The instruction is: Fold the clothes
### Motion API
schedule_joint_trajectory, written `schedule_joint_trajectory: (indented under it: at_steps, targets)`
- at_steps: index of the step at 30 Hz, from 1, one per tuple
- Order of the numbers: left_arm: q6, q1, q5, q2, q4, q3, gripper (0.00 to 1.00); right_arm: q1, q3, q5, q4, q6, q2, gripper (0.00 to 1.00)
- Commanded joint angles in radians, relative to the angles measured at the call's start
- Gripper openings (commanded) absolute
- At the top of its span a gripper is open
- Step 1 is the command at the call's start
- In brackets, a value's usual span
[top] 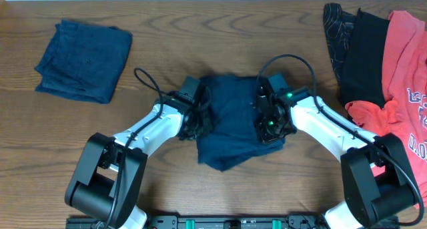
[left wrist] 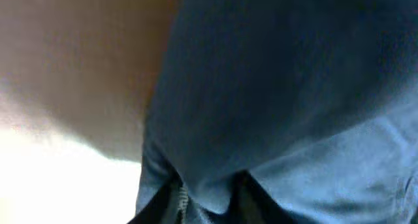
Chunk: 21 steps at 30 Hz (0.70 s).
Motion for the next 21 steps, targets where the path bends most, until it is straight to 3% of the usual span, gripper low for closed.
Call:
schedule_joint_trajectory:
  at_steps: [1,4,7,11,14,15,17,21]
  targets:
    - [-0.028,-0.036,0.150,0.023,-0.069,-0.005,0.24,-0.046,-0.013,0.357,0.076,0.149,0.020,0.29]
    - [-0.032,-0.071,0.262,0.021,-0.119,-0.005,0.24,-0.086,-0.011,0.414,0.240,0.139,0.019,0.35]
    - [-0.069,-0.105,0.290,0.012,-0.153,-0.005,0.25,-0.118,0.005,0.327,0.384,0.082,0.019,0.33]
    - [-0.063,-0.117,0.274,-0.037,-0.145,-0.005,0.26,-0.120,0.073,0.230,0.382,0.069,0.007,0.32]
    - [-0.008,-0.097,0.156,-0.114,-0.118,0.002,0.29,-0.111,0.129,0.230,0.311,0.069,-0.024,0.33]
    - [0.025,-0.084,0.116,-0.144,-0.101,0.006,0.34,-0.109,0.146,0.230,0.285,0.069,-0.040,0.34]
    - [0.135,-0.055,0.030,-0.204,-0.039,0.009,0.98,-0.109,0.176,0.230,0.236,0.069,-0.081,0.37]
    - [0.362,0.039,-0.101,-0.278,0.140,0.009,0.98,-0.109,0.194,0.200,0.186,0.069,-0.182,0.44]
